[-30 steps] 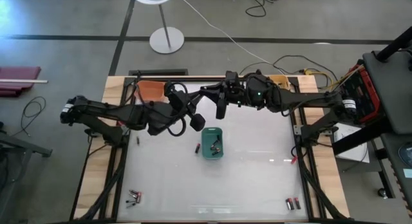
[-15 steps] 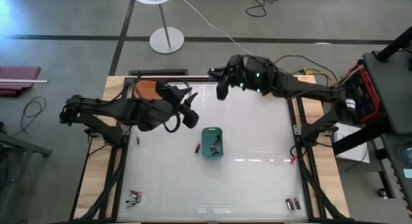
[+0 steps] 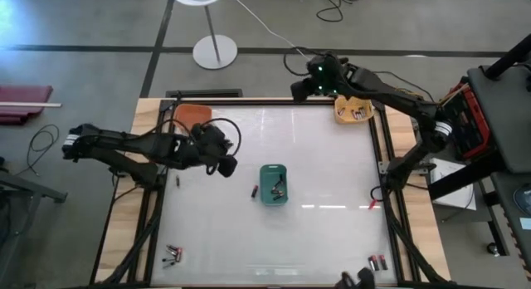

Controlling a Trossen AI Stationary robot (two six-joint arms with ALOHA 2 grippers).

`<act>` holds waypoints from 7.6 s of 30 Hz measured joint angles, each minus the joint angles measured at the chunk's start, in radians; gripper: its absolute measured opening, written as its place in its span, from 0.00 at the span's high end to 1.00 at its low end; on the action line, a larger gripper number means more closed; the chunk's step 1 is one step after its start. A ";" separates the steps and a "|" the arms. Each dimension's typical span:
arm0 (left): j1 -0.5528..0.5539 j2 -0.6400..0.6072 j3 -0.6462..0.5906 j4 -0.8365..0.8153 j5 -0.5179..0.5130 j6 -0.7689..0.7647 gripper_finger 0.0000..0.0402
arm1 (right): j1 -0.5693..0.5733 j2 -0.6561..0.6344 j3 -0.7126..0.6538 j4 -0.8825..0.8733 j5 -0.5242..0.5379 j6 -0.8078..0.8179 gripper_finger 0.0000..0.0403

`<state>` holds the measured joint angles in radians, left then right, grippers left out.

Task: Sort batteries
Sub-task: Put the black battery into the yellow bin

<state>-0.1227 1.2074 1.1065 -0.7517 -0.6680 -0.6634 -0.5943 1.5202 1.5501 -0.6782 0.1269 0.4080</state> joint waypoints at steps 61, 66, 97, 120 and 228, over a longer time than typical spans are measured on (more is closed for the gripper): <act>0.325 0.318 0.031 0.198 0.270 0.250 1.00 | -0.465 0.118 -0.286 -0.280 -0.022 -0.201 0.93; 0.325 0.317 0.030 0.186 0.275 0.250 1.00 | -0.465 0.118 -0.350 -0.232 -0.021 -0.182 0.93; 0.339 0.048 -0.021 -0.291 0.188 0.342 1.00 | -0.485 0.075 -0.471 0.017 0.011 -0.091 0.61; 0.074 0.004 -0.450 -0.255 0.806 -0.371 0.75 | 0.114 -0.286 -0.478 0.014 0.267 0.133 0.67; -0.930 0.700 -0.034 0.088 1.102 -0.945 0.98 | 0.845 -0.327 -0.147 0.088 0.214 0.063 0.76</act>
<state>-1.0531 1.9078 1.0726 -0.6639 0.4336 -1.6087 0.2512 1.1934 1.4034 -0.5898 0.3408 0.4713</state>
